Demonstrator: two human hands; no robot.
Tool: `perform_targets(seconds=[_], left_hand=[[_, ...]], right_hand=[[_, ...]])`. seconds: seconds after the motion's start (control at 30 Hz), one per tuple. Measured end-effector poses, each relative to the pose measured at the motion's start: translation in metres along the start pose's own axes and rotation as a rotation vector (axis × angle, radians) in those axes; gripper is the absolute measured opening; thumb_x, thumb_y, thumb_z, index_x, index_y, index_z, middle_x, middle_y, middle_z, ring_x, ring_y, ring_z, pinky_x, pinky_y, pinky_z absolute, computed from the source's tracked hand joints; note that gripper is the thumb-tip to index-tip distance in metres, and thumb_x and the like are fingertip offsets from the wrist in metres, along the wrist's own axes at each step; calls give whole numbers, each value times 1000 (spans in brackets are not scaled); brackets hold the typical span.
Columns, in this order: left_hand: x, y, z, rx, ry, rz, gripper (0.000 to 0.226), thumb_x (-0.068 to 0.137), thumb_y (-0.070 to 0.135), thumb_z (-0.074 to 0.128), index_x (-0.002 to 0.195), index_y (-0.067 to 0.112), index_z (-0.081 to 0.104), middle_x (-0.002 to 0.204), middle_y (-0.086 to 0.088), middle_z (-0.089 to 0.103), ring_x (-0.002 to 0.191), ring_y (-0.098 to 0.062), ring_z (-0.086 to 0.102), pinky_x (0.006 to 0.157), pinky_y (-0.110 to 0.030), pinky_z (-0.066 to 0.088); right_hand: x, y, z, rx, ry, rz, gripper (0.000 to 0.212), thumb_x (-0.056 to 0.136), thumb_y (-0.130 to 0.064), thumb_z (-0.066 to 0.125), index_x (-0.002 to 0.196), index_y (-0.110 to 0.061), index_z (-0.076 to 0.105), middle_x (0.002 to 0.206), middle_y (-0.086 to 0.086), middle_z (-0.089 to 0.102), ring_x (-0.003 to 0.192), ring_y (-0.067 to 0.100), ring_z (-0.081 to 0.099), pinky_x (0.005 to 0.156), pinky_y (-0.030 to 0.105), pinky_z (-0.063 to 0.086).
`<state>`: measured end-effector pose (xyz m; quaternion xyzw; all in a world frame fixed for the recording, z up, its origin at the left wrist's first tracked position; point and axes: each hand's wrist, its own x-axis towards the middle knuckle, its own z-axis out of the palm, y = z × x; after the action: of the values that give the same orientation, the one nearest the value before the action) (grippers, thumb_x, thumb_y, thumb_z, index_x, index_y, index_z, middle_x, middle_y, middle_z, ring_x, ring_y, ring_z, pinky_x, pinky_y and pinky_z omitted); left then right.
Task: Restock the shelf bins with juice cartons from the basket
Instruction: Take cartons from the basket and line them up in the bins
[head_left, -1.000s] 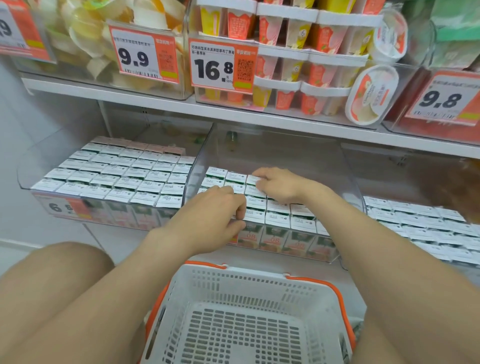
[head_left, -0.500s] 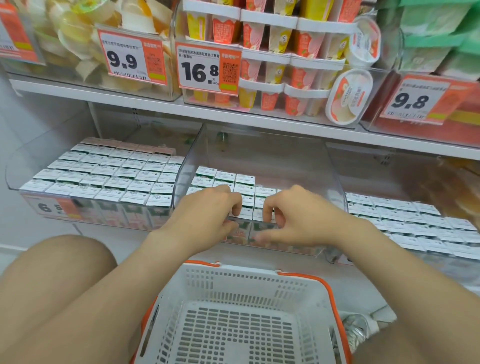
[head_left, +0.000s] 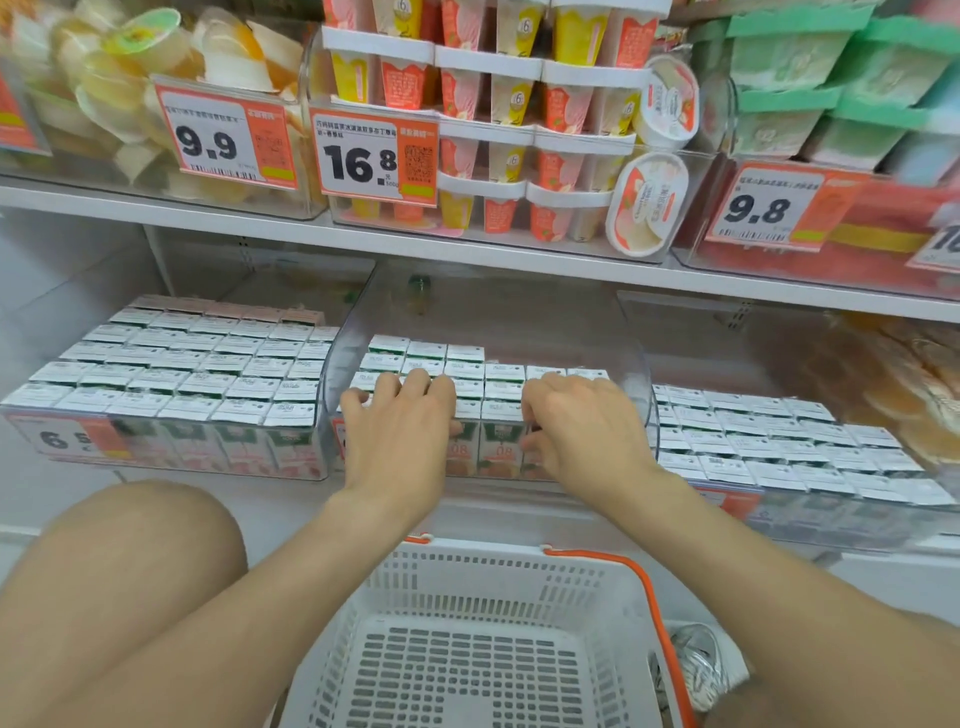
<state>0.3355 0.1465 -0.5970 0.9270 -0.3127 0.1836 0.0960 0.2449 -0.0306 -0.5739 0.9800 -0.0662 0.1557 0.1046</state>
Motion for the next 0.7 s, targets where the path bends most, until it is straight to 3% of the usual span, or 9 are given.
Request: perform_targets(seconds=[0.23,0.33,0.4,0.5,0.6,0.7], left_hand=[[31,1,6,41,-98,-27,18,97,22,70,107,27,56,112,5,56,113,-27,51,96,-50,34],[30,1,6,66,-141,4,16,98,24,69,106,26,57,109,3,57,112,-28,51,98,-52,35],[31,-2,4,57,-163,9,12,98,25,69,103,27,59,107,2,59,111,-30,51,99,-53,35],[28,-4,4,46,-105,15,25,85,19,81,93,30,60,98,5,60,102,-28,53,92,-51,35],[20,4,4,-19,-38,82,27,85,25,80,103,30,61,105,5,59,105,-27,53,92,-49,35],[8,24,0,-127,76,202,21,85,22,75,100,28,62,98,7,61,98,-26,55,88,-44,37]], right_hand=[[24,1,12,-115,-82,-30,27,88,-27,80,100,-23,56,97,-2,67,86,28,67,78,40,29],[21,2,17,-100,-130,-39,29,91,-23,78,106,-21,53,101,-1,65,90,30,66,72,37,31],[20,2,17,-21,-153,-34,28,93,-20,75,106,-20,50,102,1,62,90,31,64,66,37,40],[16,5,5,106,-175,-25,17,97,-24,67,107,-19,54,104,2,62,94,31,63,72,42,54],[3,9,-19,208,-118,-2,19,98,-28,59,117,-24,60,113,-1,63,102,27,62,79,42,53],[-20,19,-46,350,-52,100,17,89,-20,55,101,-28,64,96,-9,64,89,21,61,73,41,55]])
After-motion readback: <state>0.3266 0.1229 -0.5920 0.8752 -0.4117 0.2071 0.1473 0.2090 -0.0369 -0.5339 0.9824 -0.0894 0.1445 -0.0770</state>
